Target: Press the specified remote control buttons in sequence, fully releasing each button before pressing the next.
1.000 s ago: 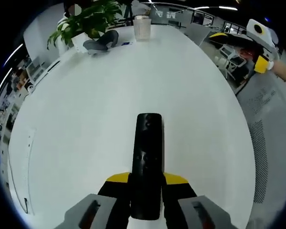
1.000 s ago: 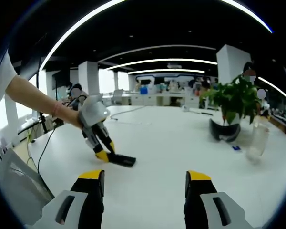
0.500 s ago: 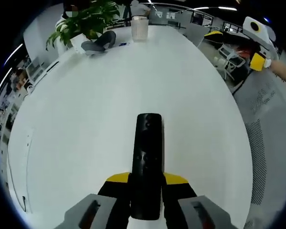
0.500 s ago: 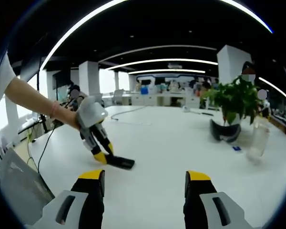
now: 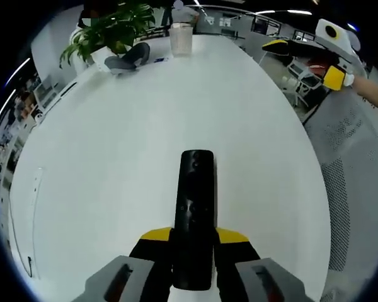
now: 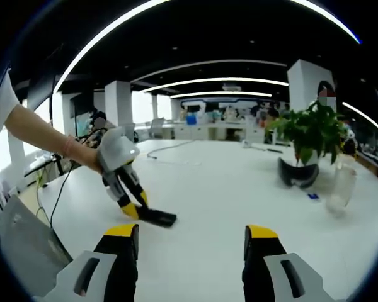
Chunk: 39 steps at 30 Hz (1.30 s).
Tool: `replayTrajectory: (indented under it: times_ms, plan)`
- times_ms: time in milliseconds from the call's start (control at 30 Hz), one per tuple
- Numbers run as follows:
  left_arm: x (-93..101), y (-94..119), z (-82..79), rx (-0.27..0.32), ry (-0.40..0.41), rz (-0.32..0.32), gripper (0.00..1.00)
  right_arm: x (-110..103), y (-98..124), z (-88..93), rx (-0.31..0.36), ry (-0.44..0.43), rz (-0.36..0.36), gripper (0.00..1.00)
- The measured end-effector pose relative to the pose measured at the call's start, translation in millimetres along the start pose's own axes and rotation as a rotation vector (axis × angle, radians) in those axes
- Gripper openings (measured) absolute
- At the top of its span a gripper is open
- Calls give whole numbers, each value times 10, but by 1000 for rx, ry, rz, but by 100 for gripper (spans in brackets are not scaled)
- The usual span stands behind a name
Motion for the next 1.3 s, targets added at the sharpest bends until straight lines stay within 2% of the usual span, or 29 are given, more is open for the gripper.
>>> replayTrajectory:
  times_ms: [1300]
  plan:
    - [392, -79, 51, 37, 4, 25, 24, -14, -10, 11, -8, 10, -14, 65]
Point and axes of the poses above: the point that each gripper's makers call its tool centre point, and the gripper's own axes: y roughly backward along the fingers, x roughly to its right, z roughly out of its underside, the point moved 5 cm from there along y, roughly backward along the fingers, and after that the axes turned 14 degrees about z, right-handed, at the moved point
